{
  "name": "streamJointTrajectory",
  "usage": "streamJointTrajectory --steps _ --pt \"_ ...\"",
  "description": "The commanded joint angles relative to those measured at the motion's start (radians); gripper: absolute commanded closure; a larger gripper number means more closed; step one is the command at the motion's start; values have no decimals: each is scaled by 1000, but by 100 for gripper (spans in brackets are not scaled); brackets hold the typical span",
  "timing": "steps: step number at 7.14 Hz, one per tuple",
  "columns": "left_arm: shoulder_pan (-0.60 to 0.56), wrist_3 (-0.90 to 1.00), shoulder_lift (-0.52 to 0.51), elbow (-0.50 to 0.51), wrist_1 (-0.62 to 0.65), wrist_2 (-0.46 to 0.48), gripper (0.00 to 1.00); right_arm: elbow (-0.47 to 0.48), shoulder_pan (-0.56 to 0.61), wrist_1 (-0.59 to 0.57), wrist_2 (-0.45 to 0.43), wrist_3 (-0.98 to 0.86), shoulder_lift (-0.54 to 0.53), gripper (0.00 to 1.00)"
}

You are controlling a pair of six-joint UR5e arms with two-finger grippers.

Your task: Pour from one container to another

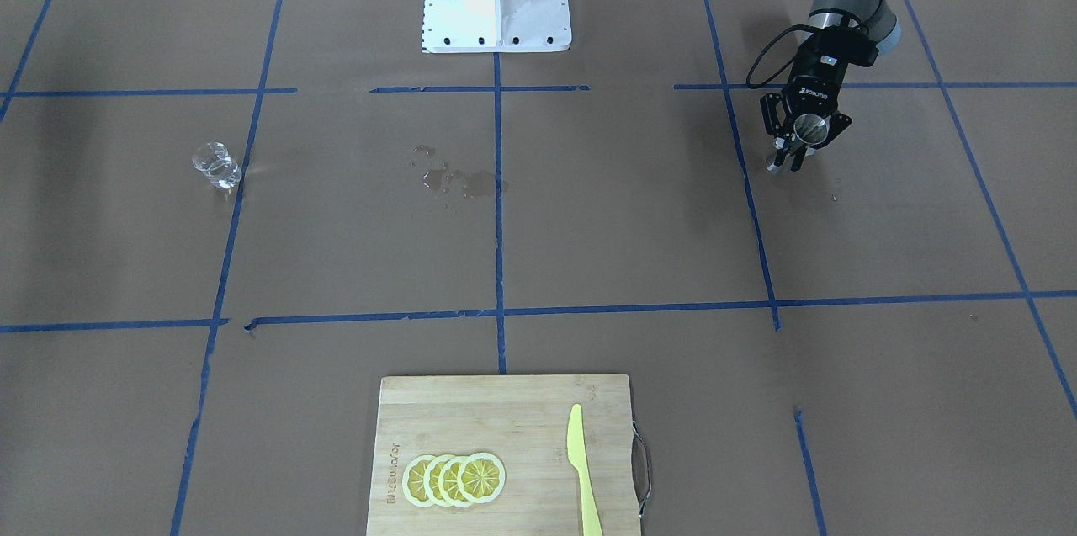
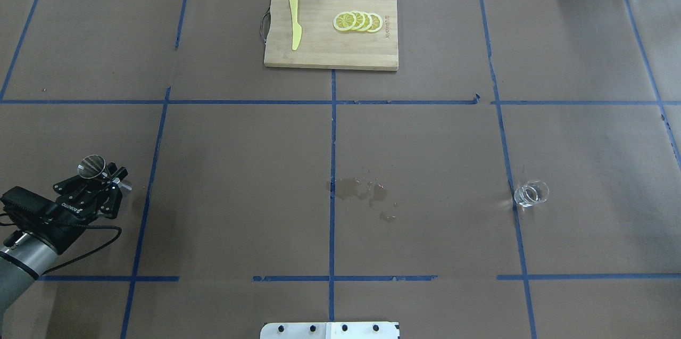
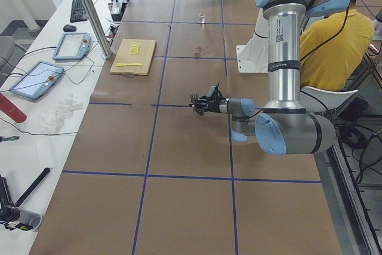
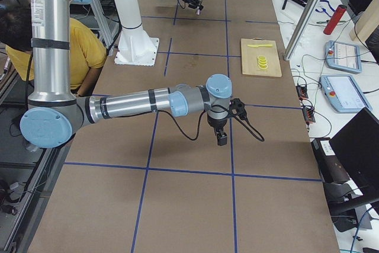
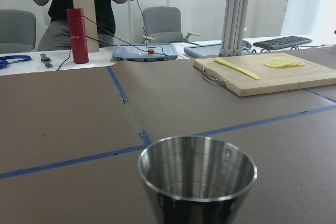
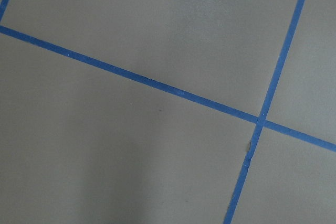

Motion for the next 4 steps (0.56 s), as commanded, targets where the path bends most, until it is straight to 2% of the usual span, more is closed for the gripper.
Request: streamJointTrajectory --steps 1,2,3,4 --pt "-48 84 -6 -61 -1 -116 100 -7 0 85 -3 0 0 0" --pt "-76 179 -17 -90 2 -129 100 -29 -8 157 1 7 -6 0" --pt "-79 183 -34 -101 2 -131 100 -27 -38 226 15 52 -23 0" --pt "-78 185 -49 -104 5 -134 100 -24 -108 309 12 226 -23 0"
